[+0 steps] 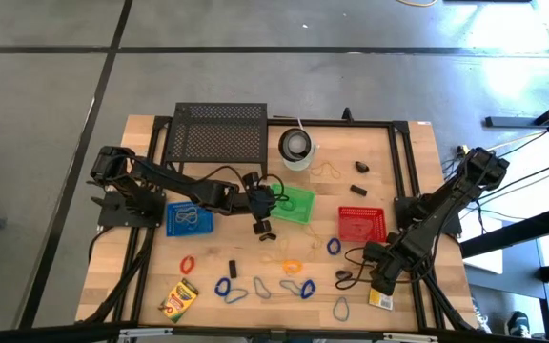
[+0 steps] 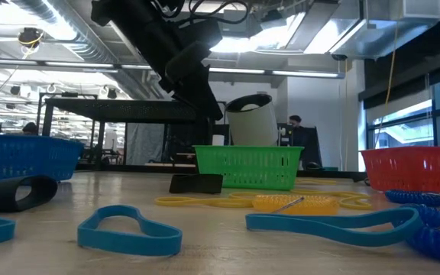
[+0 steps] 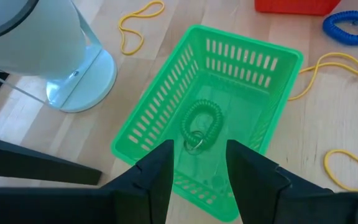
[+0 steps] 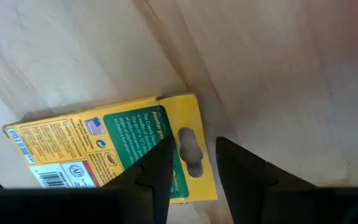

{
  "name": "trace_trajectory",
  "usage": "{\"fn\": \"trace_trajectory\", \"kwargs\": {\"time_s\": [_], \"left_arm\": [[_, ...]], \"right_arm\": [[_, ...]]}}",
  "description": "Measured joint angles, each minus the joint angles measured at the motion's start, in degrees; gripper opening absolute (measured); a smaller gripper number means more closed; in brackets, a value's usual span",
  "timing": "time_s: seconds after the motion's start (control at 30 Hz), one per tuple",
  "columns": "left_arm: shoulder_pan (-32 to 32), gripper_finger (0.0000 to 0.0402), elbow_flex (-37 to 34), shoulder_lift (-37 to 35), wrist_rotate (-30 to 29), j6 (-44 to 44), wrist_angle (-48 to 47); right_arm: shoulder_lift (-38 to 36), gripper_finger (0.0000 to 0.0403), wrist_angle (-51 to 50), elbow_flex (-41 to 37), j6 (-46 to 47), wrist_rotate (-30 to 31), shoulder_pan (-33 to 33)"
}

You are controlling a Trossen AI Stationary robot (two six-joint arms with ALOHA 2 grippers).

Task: Pick & Place Office Desk Supplies
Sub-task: Put the crayon box into the red bin

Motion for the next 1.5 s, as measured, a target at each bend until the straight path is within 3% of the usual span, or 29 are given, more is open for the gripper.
{"fn": "trace_trajectory", "kwargs": {"time_s": [0.43, 0.8, 1.07, 1.4, 1.5], "left_arm": [[0.0, 0.0141, 0.0, 0.0, 0.0, 0.0, 0.0], [0.0, 0.0141, 0.0, 0.0, 0.0, 0.0, 0.0], [0.0, 0.0141, 0.0, 0.0, 0.0, 0.0, 0.0], [0.0, 0.0141, 0.0, 0.0, 0.0, 0.0, 0.0], [0.0, 0.0141, 0.0, 0.0, 0.0, 0.0, 0.0]], "right_arm": [[0.2, 0.0019, -0.1, -0.2, -2.2, -0.8, 0.0], [0.2, 0.0048, -2.5, -0.2, -0.2, -1.3, 0.0], [0.2, 0.0006, -2.1, -0.2, -2.6, -1.3, 0.0], [-2.5, 0.0003, -2.3, 0.5, -3.1, -1.1, 0.1], [-4.3, 0.0003, -3.0, 2.4, -3.8, 2.8, 0.6]]}}
